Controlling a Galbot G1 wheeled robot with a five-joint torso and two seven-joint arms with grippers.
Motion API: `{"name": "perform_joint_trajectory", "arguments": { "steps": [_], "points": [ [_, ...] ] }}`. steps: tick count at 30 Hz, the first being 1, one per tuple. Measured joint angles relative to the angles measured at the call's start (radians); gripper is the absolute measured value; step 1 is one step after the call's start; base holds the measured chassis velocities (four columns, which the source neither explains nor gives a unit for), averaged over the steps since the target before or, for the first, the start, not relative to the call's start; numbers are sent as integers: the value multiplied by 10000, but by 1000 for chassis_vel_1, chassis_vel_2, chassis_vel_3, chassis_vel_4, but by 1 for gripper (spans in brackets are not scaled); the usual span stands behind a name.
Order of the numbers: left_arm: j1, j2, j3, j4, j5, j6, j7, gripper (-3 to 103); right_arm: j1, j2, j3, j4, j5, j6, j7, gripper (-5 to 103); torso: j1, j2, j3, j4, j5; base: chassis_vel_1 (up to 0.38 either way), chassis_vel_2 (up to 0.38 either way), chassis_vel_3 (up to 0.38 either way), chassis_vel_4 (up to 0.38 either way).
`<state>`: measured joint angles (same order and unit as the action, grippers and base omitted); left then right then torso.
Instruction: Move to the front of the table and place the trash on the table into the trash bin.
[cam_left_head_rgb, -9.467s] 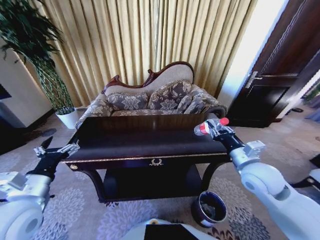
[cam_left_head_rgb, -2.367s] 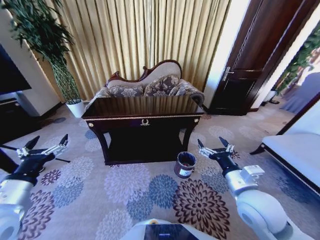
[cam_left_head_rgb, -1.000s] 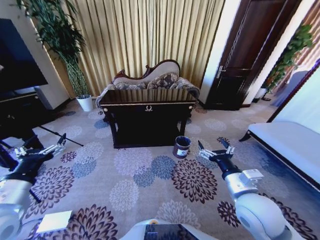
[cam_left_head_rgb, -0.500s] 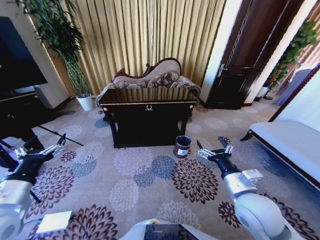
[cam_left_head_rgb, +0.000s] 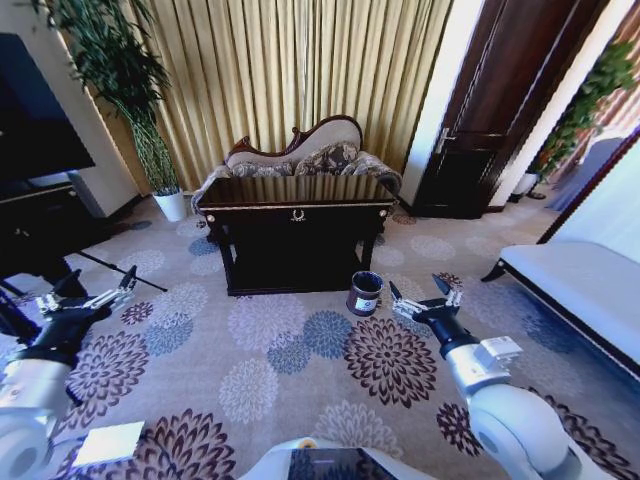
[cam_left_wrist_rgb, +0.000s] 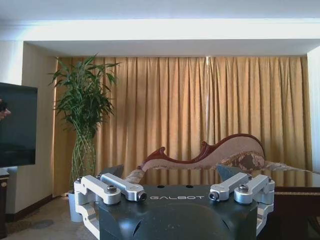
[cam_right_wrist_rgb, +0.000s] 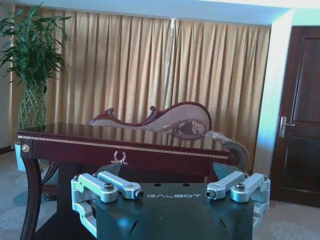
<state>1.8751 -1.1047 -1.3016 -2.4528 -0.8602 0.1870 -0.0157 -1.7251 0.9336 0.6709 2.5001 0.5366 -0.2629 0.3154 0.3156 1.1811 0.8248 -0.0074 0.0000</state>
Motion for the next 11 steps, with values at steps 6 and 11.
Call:
{"name": "perform_joint_trajectory", "arguments": {
  "steps": [6,11],
  "points": [
    [-131,-76,248,-9,44,-130,-22,100,154,31,77,0,148,-127,213,100,0,1,0,0,-1,0,0,0,0],
    [-179,-37,259,-32,41,-180,-172,100,227,75,88,0,275,-196,288,100,0,0,0,0,-1,0,0,0,0]
  ]
}}
